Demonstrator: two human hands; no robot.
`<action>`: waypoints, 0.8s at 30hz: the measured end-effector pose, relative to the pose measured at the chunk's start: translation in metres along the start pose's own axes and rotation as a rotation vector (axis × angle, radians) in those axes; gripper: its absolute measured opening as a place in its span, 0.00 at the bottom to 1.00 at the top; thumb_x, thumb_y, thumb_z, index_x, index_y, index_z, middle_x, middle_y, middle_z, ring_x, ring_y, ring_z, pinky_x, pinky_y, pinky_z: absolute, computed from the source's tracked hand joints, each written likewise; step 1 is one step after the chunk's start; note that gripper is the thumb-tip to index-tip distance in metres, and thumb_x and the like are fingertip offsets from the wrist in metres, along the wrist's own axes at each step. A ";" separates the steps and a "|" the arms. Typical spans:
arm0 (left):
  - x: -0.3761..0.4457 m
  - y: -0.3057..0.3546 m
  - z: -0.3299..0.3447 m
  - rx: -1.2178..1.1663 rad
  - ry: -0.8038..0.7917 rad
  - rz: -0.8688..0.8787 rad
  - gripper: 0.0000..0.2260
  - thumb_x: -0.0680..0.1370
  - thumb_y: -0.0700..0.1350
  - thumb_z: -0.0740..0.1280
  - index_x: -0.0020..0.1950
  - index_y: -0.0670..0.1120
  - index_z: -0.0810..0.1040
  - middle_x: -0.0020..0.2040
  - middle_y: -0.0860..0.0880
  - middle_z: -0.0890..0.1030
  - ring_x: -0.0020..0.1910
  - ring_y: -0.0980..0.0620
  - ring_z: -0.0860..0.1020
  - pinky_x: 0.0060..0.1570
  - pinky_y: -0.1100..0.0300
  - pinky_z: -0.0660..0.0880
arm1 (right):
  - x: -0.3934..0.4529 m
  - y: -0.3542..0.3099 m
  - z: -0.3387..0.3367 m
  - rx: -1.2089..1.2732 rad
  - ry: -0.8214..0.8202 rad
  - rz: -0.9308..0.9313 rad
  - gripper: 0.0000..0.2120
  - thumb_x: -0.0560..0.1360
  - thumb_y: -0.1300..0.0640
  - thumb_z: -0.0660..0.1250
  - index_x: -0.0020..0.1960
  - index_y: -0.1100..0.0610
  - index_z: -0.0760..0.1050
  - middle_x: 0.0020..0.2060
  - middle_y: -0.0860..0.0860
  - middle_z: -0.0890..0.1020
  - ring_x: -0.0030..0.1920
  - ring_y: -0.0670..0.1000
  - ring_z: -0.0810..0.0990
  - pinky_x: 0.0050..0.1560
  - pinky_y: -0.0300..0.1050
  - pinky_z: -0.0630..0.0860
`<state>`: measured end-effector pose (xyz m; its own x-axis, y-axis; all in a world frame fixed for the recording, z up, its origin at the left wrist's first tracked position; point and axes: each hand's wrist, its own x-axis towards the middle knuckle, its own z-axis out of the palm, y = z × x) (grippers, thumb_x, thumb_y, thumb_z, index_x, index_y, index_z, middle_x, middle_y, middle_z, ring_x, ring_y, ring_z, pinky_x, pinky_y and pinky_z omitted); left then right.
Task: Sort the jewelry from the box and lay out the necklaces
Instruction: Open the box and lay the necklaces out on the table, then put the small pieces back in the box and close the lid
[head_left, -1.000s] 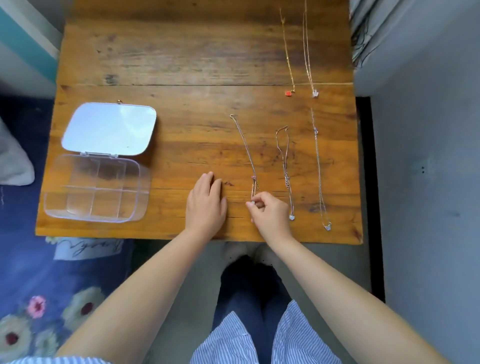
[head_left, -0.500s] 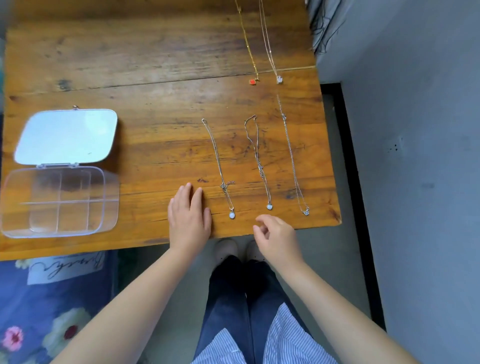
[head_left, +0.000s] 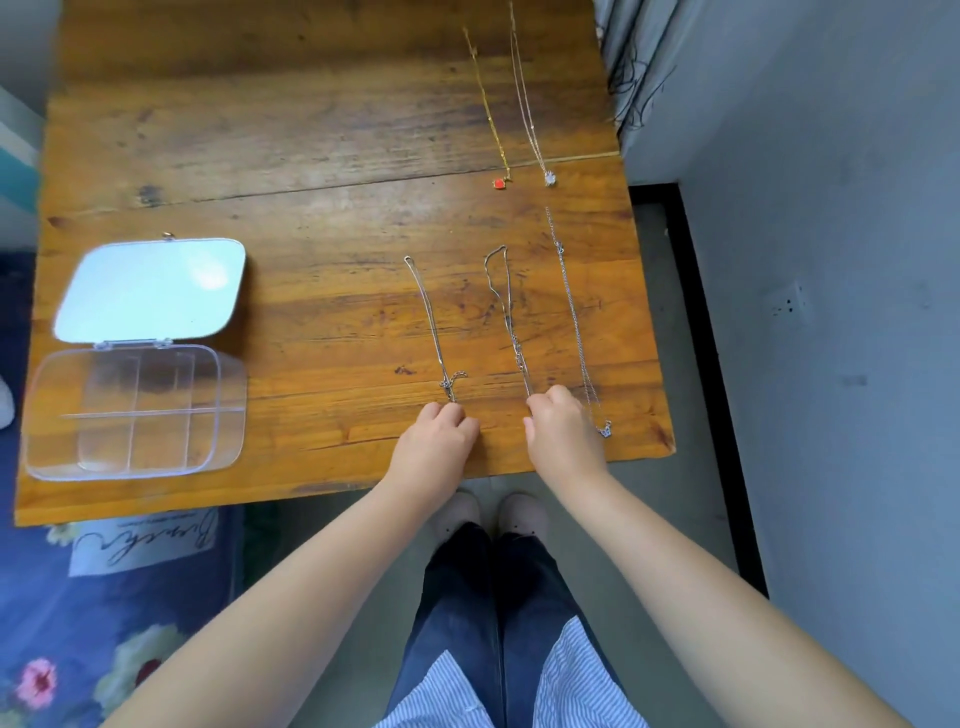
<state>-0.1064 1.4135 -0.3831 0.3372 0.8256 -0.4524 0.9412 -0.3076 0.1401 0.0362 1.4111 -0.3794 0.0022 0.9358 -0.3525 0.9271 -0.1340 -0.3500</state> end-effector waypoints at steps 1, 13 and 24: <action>0.001 0.001 -0.001 0.007 -0.042 -0.044 0.10 0.77 0.36 0.61 0.58 0.40 0.73 0.58 0.42 0.74 0.58 0.42 0.71 0.50 0.52 0.74 | 0.000 -0.001 0.001 -0.009 0.014 -0.019 0.06 0.65 0.75 0.68 0.39 0.68 0.77 0.36 0.63 0.79 0.37 0.62 0.79 0.30 0.45 0.69; -0.010 -0.028 -0.004 -0.583 0.100 -0.610 0.11 0.76 0.37 0.64 0.57 0.38 0.78 0.56 0.40 0.80 0.57 0.41 0.77 0.54 0.53 0.74 | 0.014 0.010 -0.009 0.167 -0.082 0.223 0.13 0.72 0.70 0.58 0.51 0.64 0.78 0.51 0.60 0.79 0.52 0.60 0.77 0.49 0.45 0.73; -0.076 -0.080 -0.074 -1.324 0.207 -0.662 0.05 0.80 0.39 0.61 0.48 0.43 0.76 0.45 0.46 0.76 0.44 0.49 0.74 0.53 0.54 0.73 | 0.016 -0.075 -0.060 0.744 -0.166 0.010 0.08 0.74 0.69 0.62 0.41 0.58 0.76 0.35 0.53 0.78 0.27 0.44 0.79 0.41 0.35 0.75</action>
<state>-0.2052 1.4106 -0.2945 -0.2571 0.7261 -0.6377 0.2207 0.6865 0.6928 -0.0103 1.4558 -0.3065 -0.1010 0.8800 -0.4640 0.4305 -0.3818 -0.8178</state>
